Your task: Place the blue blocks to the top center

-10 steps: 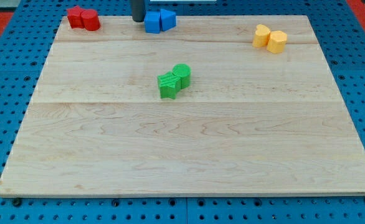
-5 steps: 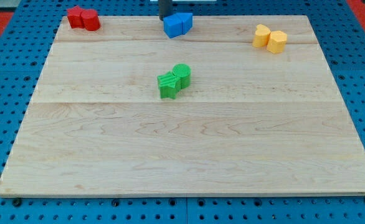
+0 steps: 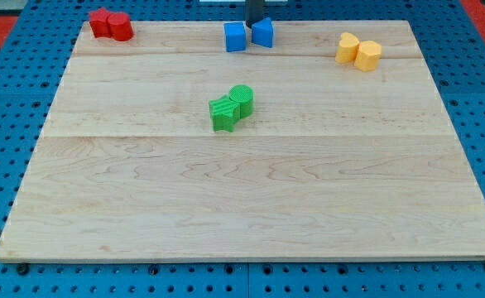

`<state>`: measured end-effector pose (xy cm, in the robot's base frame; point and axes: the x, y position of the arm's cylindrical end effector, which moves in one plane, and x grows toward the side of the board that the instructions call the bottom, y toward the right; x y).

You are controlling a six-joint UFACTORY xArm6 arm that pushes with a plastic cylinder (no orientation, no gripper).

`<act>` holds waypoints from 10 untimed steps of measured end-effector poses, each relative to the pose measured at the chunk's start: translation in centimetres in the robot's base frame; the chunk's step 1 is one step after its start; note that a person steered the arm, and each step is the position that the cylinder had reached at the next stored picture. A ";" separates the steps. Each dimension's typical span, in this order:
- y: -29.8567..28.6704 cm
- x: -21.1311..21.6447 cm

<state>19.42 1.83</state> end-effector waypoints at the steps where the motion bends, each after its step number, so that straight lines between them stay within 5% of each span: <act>1: 1.5 0.6; 4: 10.9 0.8; 8: 8.8 2.4; 10: 1.3 2.5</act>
<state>21.88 3.17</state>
